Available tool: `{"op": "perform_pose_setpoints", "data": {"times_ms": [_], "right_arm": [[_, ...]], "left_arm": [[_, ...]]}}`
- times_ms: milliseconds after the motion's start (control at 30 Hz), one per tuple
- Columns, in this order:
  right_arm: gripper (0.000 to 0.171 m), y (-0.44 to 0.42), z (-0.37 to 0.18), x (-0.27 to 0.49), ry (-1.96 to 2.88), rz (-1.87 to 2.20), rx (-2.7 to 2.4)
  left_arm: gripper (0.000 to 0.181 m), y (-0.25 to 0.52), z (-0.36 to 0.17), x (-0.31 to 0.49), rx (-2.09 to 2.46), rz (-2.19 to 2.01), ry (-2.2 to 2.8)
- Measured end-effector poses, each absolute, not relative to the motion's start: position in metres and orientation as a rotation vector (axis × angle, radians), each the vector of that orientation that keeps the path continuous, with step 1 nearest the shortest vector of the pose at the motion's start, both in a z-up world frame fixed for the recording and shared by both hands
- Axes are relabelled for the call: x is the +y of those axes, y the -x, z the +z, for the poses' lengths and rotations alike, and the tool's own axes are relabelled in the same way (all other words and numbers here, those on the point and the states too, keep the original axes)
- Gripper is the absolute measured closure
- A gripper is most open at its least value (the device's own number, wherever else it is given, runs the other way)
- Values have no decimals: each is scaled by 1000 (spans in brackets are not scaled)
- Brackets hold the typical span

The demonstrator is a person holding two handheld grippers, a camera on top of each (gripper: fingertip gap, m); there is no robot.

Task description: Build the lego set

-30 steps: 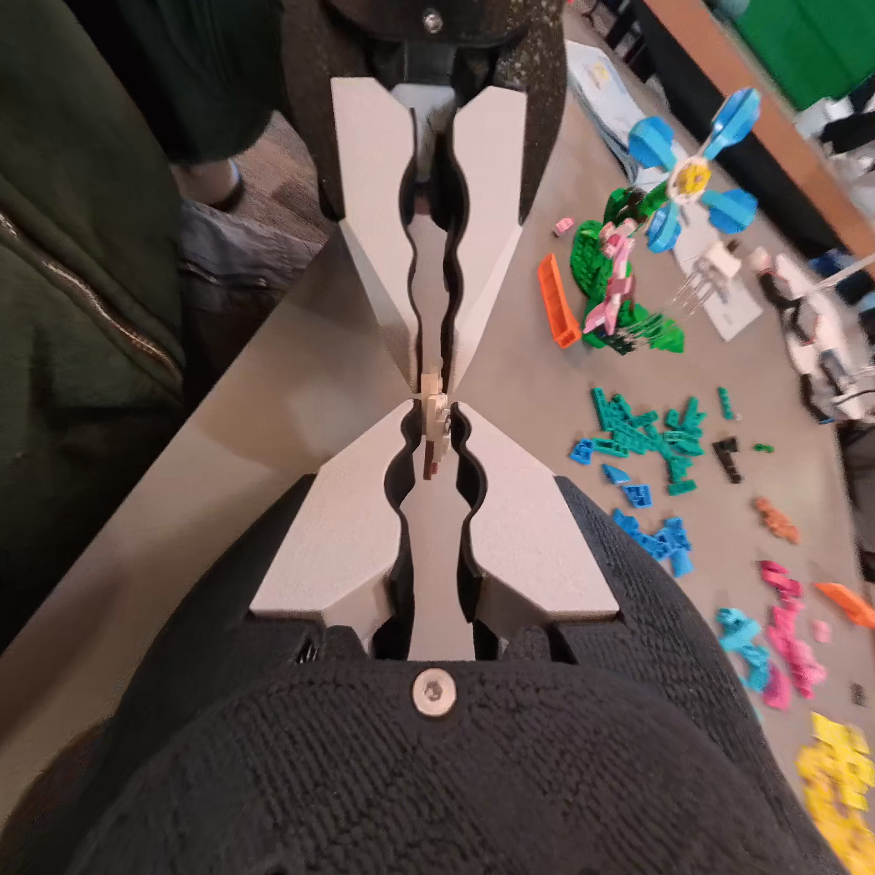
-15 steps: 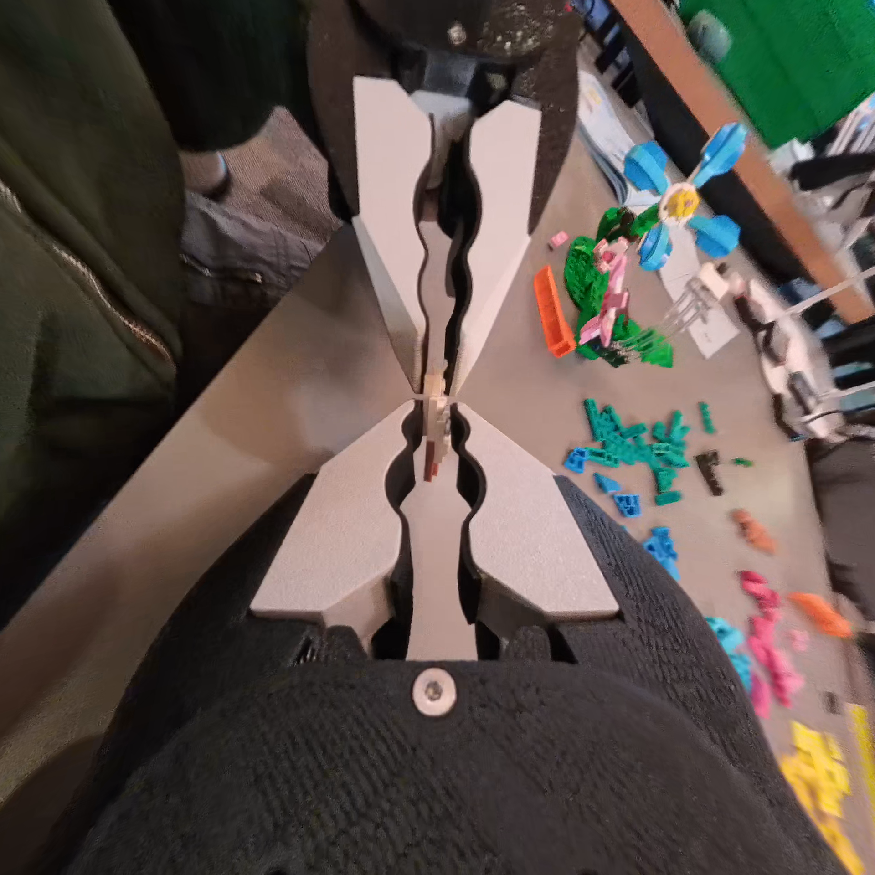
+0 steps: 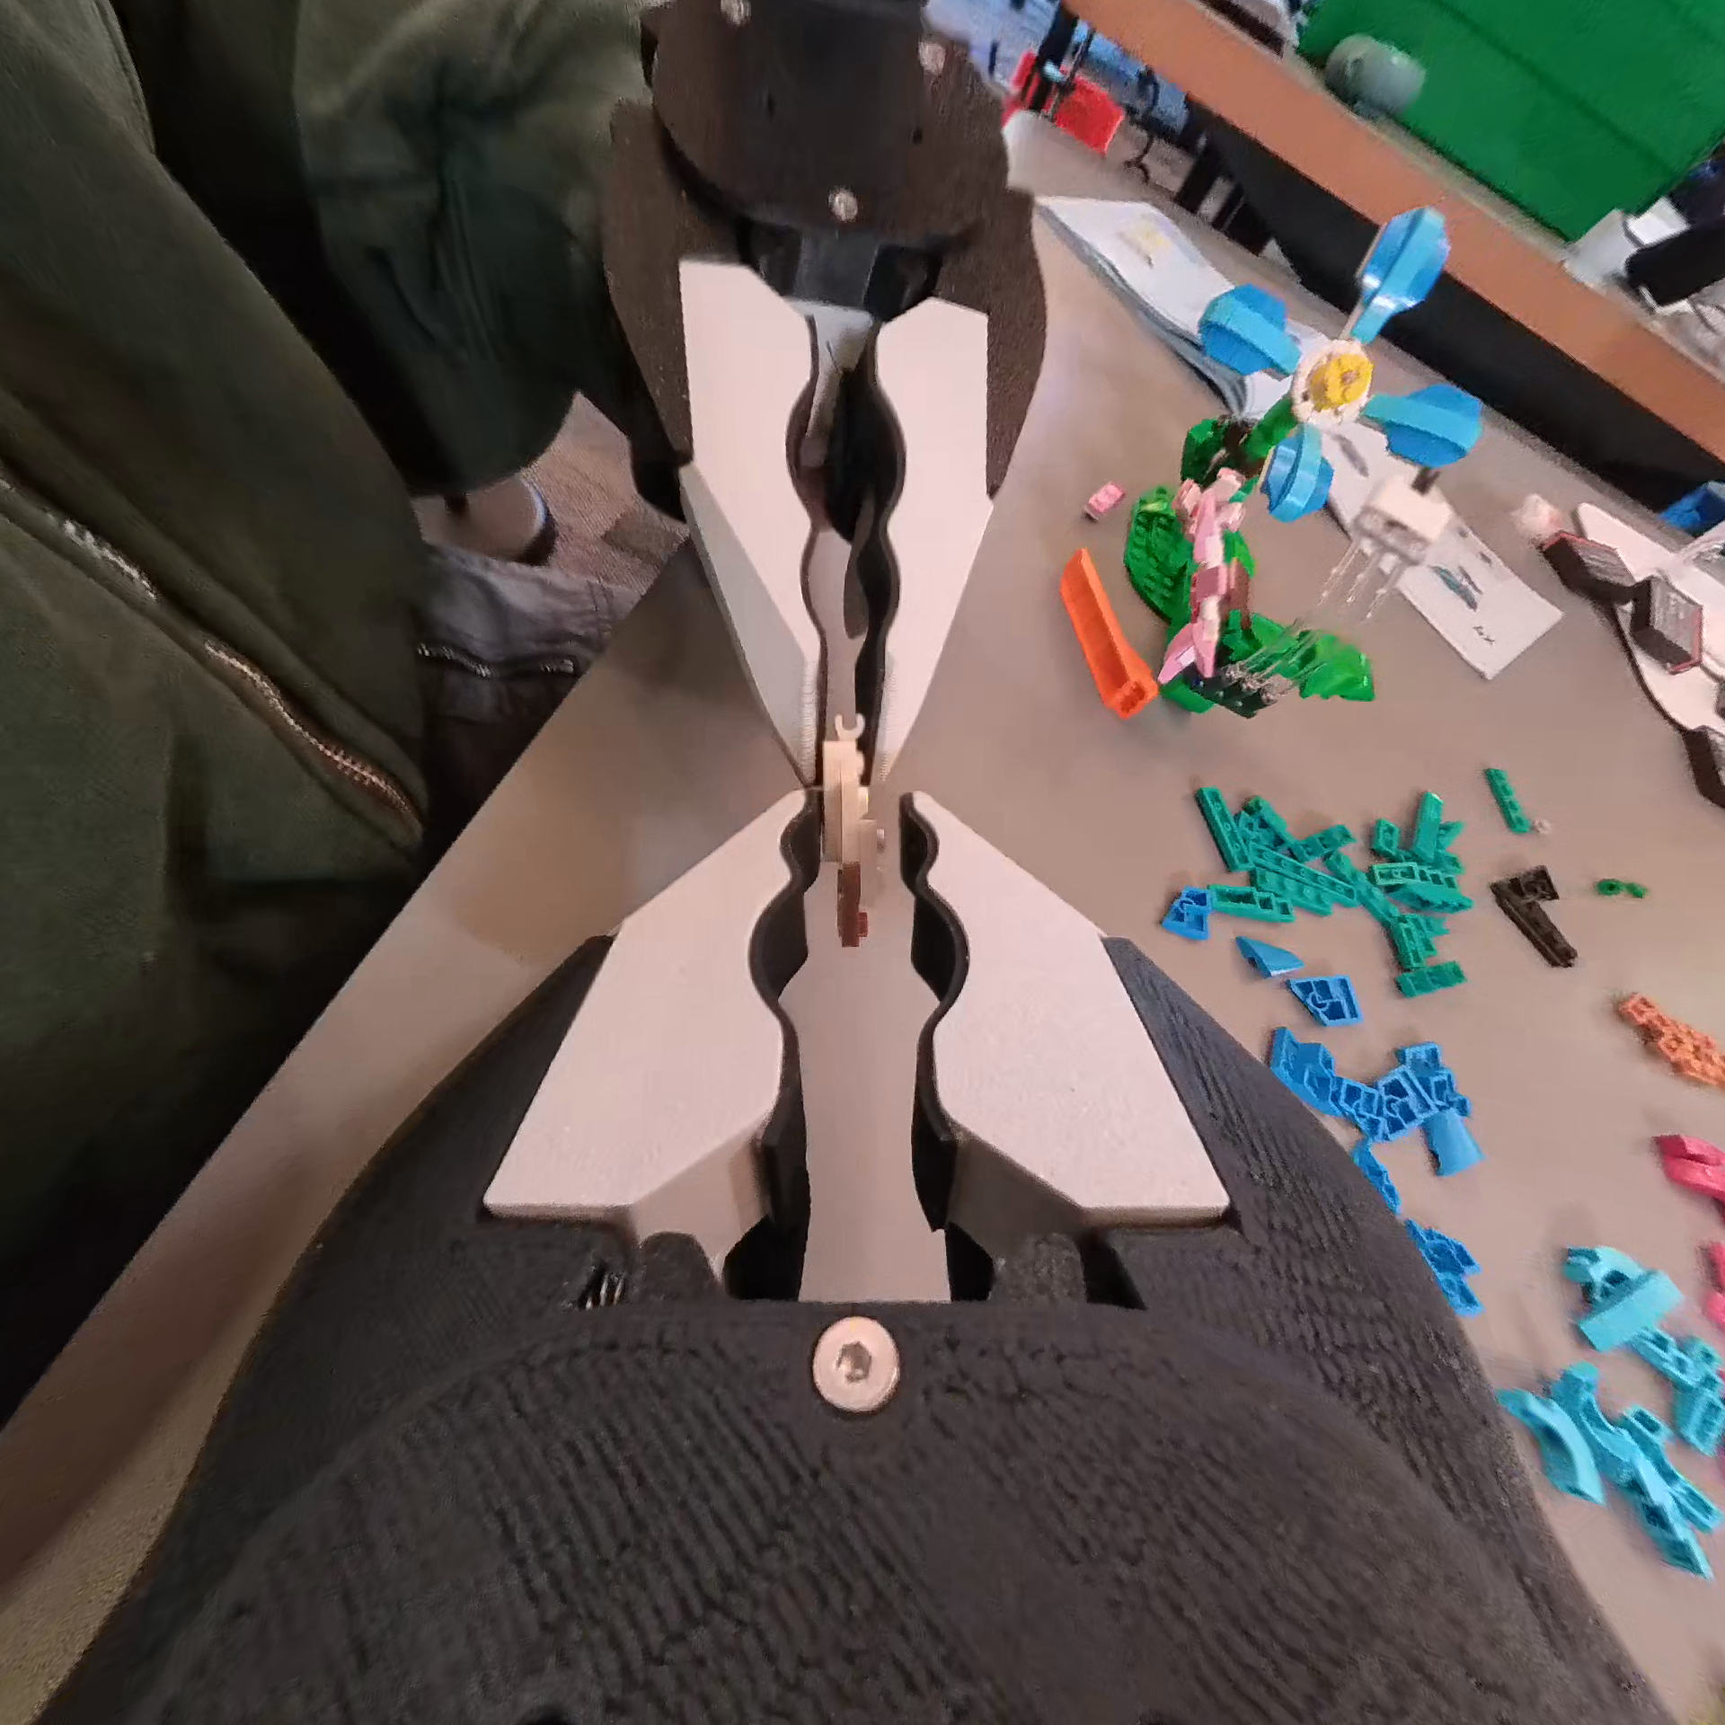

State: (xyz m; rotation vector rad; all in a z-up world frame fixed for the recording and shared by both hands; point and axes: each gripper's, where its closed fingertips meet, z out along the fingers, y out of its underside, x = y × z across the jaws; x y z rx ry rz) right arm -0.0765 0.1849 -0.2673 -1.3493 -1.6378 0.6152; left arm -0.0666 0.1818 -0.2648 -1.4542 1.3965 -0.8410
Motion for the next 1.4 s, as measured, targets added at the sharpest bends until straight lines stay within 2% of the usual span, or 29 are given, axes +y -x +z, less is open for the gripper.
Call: {"op": "perform_pose_setpoints", "data": {"times_ms": [33,467,633,767,833,900,1400], "right_arm": [[156,76,-265,184,1344,633,-1628],[162,76,-256,179,1249,560,-1664],[161,77,-255,177,1366,809,-1580],[149,74,-248,182,1339,841,-1529],[151,73,-242,180,1284,858,-1517],[160,72,-236,176,1213,882,-1521],[162,74,-218,169,1200,1087,-1410]], "left_arm": [[176,67,-263,181,1384,-866,1451],[176,67,-254,177,1344,-970,1410],[176,68,-252,176,1353,-951,1401],[176,69,-242,174,1314,-1009,1360],[175,69,-236,173,1289,-1043,1339],[176,70,-230,173,1260,-1075,1318],[176,70,-216,168,1173,-1217,1250]]}}
